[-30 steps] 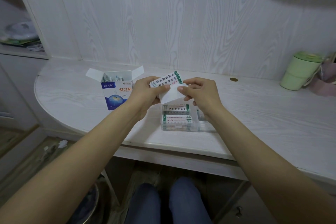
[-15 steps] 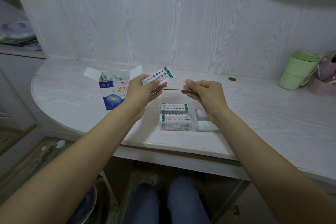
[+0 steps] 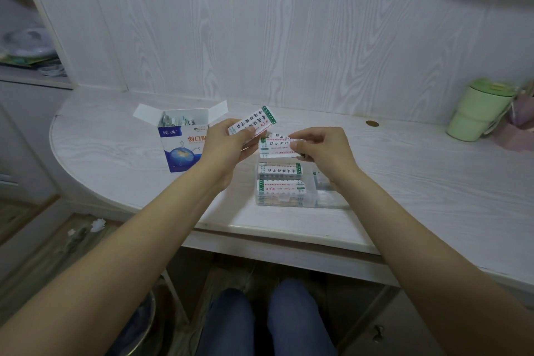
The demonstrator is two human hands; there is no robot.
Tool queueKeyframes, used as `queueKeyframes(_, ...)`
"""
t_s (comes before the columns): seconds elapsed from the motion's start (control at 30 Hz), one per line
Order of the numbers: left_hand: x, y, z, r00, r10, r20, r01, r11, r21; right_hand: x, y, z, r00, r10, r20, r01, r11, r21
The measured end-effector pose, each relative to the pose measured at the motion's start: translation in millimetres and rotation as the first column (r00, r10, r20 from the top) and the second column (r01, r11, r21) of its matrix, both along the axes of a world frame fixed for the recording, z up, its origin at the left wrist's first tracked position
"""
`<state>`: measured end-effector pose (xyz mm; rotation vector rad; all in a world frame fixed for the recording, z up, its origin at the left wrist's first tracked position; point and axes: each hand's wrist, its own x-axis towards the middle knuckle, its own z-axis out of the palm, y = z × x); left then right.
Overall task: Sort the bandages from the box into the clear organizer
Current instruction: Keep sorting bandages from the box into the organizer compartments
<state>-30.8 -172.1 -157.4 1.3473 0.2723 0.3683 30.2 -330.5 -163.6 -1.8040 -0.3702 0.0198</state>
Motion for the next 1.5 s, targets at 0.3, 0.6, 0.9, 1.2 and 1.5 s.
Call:
queueKeyframes(0.3,1.9,2.9,-7.7,0.998,0.029,-0.059,-0.020,0.990,0.142,2.0,1.2,-10.8,0.988,0.017,0.153,0.030,0.954,-0.299)
queueKeyframes(0.6,4.1,-3.4,-15.2,0.994,0.098,-0.041,-0.064,0.861,0.504,1.5,2.6,-12.7,0.952,0.134,0.275,0.042,0.833,-0.552)
queueKeyframes(0.9,5.9,-2.0,-15.3,0.996,0.066,-0.063,-0.024,0.854,0.520,1.3,7.3,-8.4,0.949,0.185,0.257,0.030,0.754,-0.656)
queueKeyframes(1.2,-3.0,-0.6,-8.1,0.994,-0.028,-0.102,0.061,0.939,0.340,4.1,-0.4,-1.2,0.952,0.149,0.266,0.049,0.785,-0.617)
queueKeyframes(1.5,-5.6,-10.8,3.1,0.969,-0.220,-0.114,0.247,0.896,0.369,-3.0,-6.6,16.0,0.981,0.097,0.166,-0.081,0.992,-0.098)
